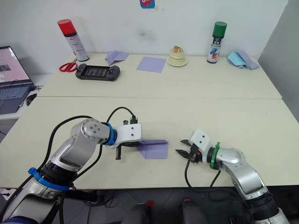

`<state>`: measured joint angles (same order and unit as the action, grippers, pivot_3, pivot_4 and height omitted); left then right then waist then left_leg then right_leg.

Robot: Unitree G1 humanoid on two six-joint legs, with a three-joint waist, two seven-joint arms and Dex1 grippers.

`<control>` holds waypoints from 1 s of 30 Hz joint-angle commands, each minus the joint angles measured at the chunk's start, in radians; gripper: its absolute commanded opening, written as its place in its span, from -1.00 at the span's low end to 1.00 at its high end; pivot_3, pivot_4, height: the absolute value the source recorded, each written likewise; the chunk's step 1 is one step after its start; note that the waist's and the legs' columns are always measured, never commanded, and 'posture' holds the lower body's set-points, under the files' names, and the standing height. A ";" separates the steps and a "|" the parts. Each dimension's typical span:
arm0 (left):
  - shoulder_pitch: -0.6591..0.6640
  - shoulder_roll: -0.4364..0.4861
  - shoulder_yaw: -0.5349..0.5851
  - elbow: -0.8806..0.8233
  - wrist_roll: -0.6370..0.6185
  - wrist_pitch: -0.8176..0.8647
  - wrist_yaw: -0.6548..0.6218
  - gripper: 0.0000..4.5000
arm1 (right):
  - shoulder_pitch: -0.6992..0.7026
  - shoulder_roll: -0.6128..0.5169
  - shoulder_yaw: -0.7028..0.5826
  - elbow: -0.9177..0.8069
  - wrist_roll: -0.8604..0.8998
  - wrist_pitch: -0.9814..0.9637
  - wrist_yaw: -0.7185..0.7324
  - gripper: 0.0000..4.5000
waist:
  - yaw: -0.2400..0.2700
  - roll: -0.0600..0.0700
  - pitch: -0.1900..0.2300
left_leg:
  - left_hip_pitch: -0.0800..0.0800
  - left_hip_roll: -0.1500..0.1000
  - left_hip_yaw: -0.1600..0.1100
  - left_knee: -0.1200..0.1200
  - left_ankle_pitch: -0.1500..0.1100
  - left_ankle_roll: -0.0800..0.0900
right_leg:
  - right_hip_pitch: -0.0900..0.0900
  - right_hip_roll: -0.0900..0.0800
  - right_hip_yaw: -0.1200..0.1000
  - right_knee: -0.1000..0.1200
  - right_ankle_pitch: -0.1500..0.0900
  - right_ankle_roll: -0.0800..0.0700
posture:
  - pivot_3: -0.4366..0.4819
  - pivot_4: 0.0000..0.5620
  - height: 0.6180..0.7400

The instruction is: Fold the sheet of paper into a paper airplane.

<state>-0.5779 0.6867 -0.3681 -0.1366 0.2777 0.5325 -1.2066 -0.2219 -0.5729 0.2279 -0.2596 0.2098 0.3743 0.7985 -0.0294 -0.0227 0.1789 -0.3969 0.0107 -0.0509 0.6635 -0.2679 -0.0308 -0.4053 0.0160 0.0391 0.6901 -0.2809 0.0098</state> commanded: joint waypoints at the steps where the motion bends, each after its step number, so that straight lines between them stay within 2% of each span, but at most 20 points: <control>1: -0.022 -0.012 0.000 0.017 -0.020 -0.058 0.029 -1.00 | -0.041 0.017 -0.004 0.028 -0.015 -0.075 0.016 0.52 | 0.000 0.000 0.000 | 0.000 0.000 0.000 0.000 0.000 0.000 | 0.000 0.000 0.000 0.000 0.000 0.000 | -0.05 -0.47 1.00; 4: -0.032 -0.014 0.012 0.056 -0.032 -0.139 0.055 -0.66 | -0.072 0.043 0.004 0.069 -0.016 -0.101 0.028 0.99 | 0.000 0.000 0.000 | 0.000 0.001 0.000 0.000 0.000 0.000 | 0.000 -0.001 0.000 0.000 0.002 -0.004 | -0.05 -0.47 1.00; 9: -0.011 0.046 0.094 -0.009 -0.136 -0.108 -0.006 0.04 | -0.111 0.082 0.027 0.122 -0.020 -0.156 0.071 1.00 | -0.001 0.000 0.000 | 0.000 0.001 0.000 0.000 0.000 0.000 | 0.000 -0.001 0.000 0.000 0.003 -0.005 | -0.05 -0.47 1.00; 15: 0.019 0.128 0.320 -0.055 -0.357 0.113 -0.035 0.84 | -0.190 0.160 0.057 0.271 -0.045 -0.267 0.116 1.00 | -0.005 0.000 0.000 | 0.000 0.002 0.000 0.000 0.000 0.000 | -0.001 -0.001 0.000 0.001 0.003 -0.005 | -0.05 -0.47 1.00; 16: 0.038 0.160 0.364 -0.028 -0.377 0.113 -0.038 0.95 | -0.211 0.173 0.067 0.308 -0.057 -0.295 0.124 1.00 | -0.007 0.000 0.000 | 0.000 0.002 0.000 0.000 0.000 0.000 | -0.001 -0.001 0.000 0.001 0.003 -0.005 | -0.05 -0.47 1.00; 17: 0.055 0.182 0.400 -0.001 -0.391 0.107 -0.029 0.98 | -0.230 0.182 0.074 0.343 -0.069 -0.323 0.133 1.00 | -0.008 0.000 0.000 | 0.001 0.002 0.000 0.000 0.000 0.000 | -0.001 -0.001 0.000 0.002 0.003 -0.005 | -0.05 -0.47 1.00; 20: 0.103 0.214 0.445 0.073 -0.397 0.056 0.019 1.00 | -0.264 0.182 0.086 0.425 -0.100 -0.418 0.169 0.75 | -0.006 0.000 0.000 | 0.002 0.002 0.000 0.000 0.000 0.000 | -0.001 -0.001 0.000 0.003 0.002 -0.005 | -0.05 -0.47 1.00; 30: 0.223 0.161 0.446 -0.011 -0.445 0.052 0.138 1.00 | -0.337 0.181 0.088 0.617 -0.219 -0.726 0.146 -0.90 | 0.000 -0.001 0.001 | 0.000 0.000 0.001 0.002 0.000 0.000 | -0.001 -0.004 0.000 0.003 0.003 -0.005 | -0.05 -0.47 1.00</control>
<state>-0.3508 0.8392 0.0659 -0.1082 -0.1555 0.5855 -1.0849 -0.5375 -0.3916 0.3212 0.3541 0.0034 -0.2894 0.9528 -0.0289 -0.0236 0.1800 -0.3965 0.0115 -0.0502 0.6648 -0.2678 -0.0311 -0.4065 0.0124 0.0392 0.6933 -0.2783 0.0045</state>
